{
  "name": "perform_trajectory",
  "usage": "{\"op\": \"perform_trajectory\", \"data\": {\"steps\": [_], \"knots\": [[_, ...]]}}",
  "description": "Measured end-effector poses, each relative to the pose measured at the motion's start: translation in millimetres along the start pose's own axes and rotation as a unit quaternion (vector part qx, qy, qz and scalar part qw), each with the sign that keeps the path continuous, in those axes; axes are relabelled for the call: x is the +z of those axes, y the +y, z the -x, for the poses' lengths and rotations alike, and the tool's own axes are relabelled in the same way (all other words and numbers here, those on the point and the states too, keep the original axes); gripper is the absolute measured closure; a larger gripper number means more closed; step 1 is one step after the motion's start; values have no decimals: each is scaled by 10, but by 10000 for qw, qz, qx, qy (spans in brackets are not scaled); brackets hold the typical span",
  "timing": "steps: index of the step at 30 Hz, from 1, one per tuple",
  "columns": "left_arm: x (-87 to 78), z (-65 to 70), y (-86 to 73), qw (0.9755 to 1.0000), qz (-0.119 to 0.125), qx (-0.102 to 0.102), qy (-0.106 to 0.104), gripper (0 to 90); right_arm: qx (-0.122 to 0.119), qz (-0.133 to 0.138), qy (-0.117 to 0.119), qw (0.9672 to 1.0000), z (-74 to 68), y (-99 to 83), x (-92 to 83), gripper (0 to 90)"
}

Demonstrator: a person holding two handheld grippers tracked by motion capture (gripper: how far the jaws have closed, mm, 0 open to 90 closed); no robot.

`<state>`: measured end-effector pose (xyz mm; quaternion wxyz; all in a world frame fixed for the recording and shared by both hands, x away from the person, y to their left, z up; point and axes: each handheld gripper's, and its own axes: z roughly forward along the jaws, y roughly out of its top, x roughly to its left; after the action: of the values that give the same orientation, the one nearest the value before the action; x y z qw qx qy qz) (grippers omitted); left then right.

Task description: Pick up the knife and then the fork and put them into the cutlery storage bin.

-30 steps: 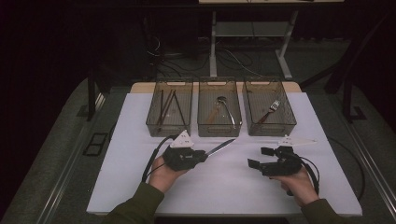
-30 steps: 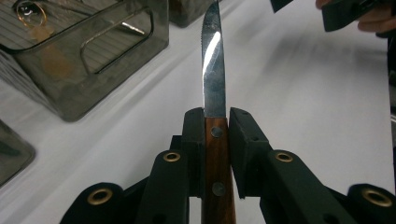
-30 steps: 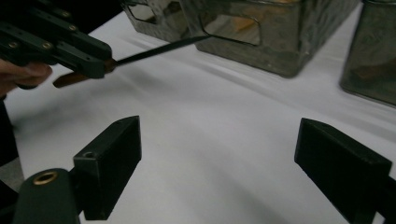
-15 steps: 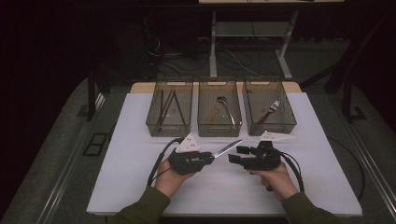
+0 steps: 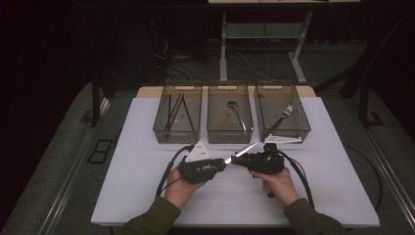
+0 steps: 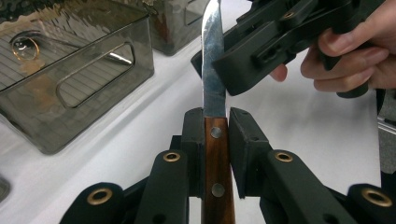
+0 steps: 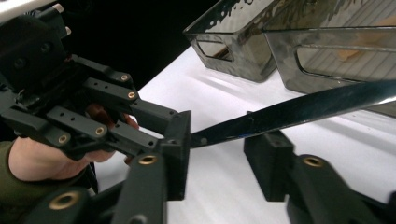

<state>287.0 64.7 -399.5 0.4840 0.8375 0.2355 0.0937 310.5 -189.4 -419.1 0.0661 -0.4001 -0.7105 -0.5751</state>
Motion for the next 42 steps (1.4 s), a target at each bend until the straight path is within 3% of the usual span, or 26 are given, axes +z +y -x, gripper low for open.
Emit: {"op": "perform_trajectory", "data": {"steps": [11,18,25,36,42], "knots": [[40,32,0,10000,-26,63,13,768,15,138,258,9996,-32,22,13,806],[60,57,3,9999,-21,166,33,765,-249,160,301,9991,-117,44,-6,882],[63,26,-24,9998,119,96,-137,748,-564,144,190,9981,-182,53,-17,897],[-98,-127,-177,9995,255,6,-180,525,-849,269,-256,9957,-112,153,-231,896],[-273,-210,-346,9995,239,88,-180,392,-984,280,-483,9936,-68,205,-350,896]]}}
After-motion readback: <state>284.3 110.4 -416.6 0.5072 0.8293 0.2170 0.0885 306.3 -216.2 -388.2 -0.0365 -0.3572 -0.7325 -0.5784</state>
